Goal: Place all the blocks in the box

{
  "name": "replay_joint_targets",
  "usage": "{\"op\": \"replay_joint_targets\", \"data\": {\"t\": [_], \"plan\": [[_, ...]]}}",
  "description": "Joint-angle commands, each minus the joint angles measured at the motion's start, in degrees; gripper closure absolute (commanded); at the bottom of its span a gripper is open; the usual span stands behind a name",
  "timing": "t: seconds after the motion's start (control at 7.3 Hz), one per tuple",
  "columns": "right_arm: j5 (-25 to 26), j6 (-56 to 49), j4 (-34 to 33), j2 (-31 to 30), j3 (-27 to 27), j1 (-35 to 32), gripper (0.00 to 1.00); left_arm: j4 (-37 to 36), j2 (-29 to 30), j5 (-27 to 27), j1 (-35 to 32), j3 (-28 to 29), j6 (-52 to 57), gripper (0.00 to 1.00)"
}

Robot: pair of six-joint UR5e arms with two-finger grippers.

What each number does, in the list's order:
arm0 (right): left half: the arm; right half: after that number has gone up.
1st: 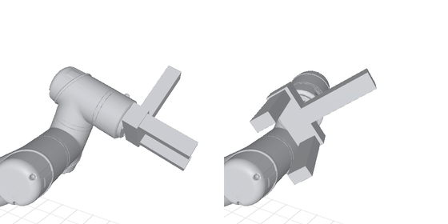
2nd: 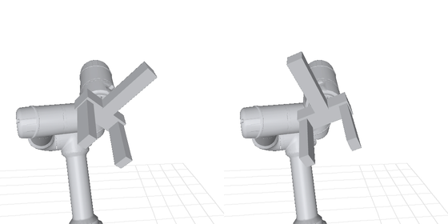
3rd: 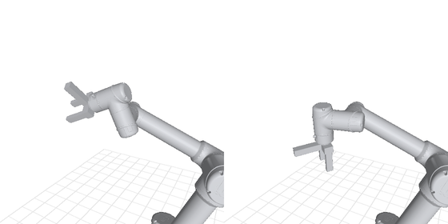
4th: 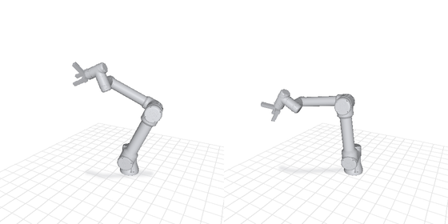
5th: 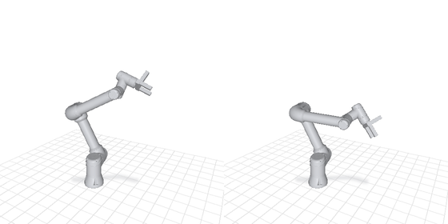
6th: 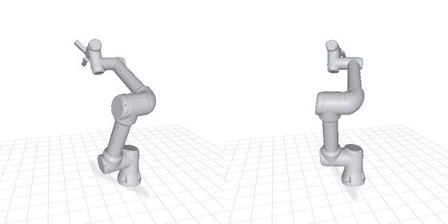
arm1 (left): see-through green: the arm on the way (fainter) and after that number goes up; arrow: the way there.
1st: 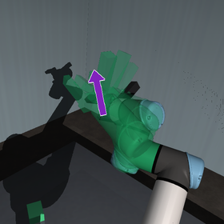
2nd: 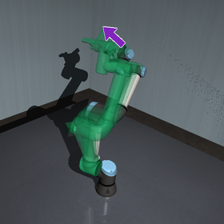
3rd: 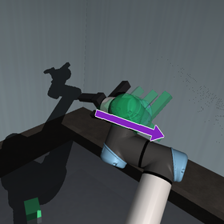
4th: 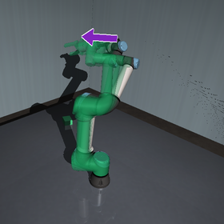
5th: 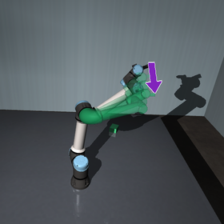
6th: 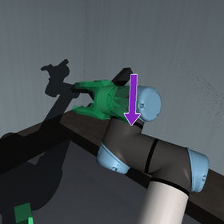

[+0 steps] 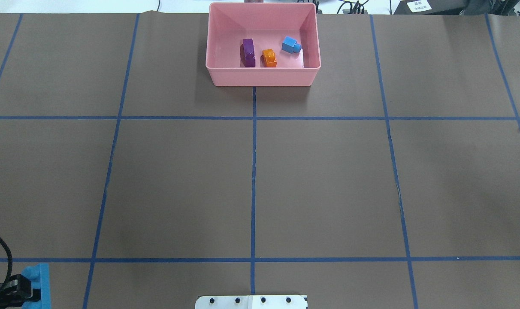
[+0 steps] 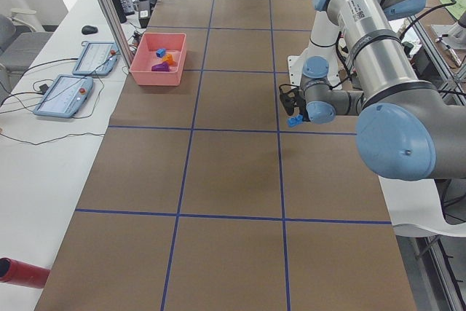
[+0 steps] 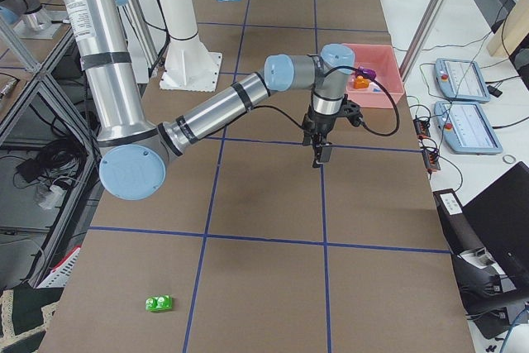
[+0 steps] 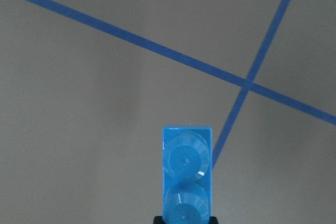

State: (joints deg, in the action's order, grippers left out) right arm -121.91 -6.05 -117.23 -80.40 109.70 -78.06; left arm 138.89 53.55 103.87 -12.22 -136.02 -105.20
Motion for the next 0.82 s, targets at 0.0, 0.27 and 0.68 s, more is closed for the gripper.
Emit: {"op": "replay_joint_targets", "data": {"t": [0.0,0.27,0.68], "plan": [[-0.5,-7.1,12.3,-13.7,-0.6,-5.6,0.01,-4.0,6.9,4.8,-7.1,0.7,4.1,1.0],[-5.6,-17.3,19.9,-21.9,-6.8,-13.2,0.01,-9.9,13.9,6.1,-11.3,2.3,8.6,1.0],[-6.2,-22.3,25.2,-31.7,-8.8,-16.6,0.0,-15.4,27.5,12.8,-20.4,7.3,9.1,1.0]]}}
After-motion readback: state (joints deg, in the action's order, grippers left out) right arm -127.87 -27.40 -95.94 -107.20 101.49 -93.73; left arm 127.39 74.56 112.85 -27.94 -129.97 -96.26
